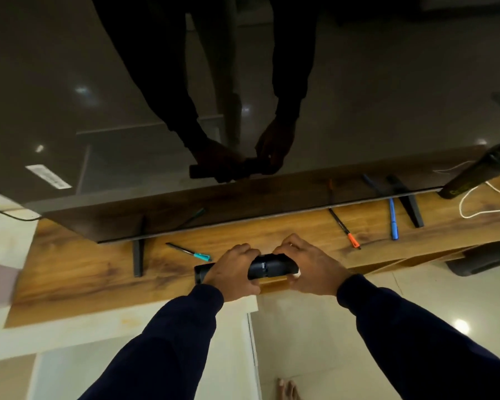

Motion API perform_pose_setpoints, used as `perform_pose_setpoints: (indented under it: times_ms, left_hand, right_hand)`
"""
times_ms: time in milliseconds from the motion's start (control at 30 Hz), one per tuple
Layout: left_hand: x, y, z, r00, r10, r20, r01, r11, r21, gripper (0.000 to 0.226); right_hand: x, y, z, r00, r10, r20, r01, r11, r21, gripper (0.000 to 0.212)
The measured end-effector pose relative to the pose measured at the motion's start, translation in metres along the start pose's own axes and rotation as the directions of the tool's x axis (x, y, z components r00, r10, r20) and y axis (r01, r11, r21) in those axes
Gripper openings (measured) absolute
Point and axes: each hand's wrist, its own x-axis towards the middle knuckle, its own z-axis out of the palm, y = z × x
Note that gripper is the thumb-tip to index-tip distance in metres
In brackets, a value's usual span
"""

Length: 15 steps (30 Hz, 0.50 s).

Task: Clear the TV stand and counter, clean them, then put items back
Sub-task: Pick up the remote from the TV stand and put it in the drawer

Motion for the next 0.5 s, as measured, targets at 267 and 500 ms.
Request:
perform_pose_setpoints:
  times_ms: [267,500]
  left_hand:
    - [-0.083,-0.032,-0.004,1.0,-0.004,-0.012,0.003,1.0,-0.029,0.055]
    - [-0.143,-0.062,-0.001,0.999,0.02,-0.028,-0.021,0.999,-0.042,0.05]
  right_hand:
    - [-0.015,-0.071,0.042,0.999,-0.034,-0.004,0.034,0.999,0.012,0.058]
    - [-0.028,-0.114,0.083,0.986,0.169,0.002,-0.157,0.912,0.379,0.07]
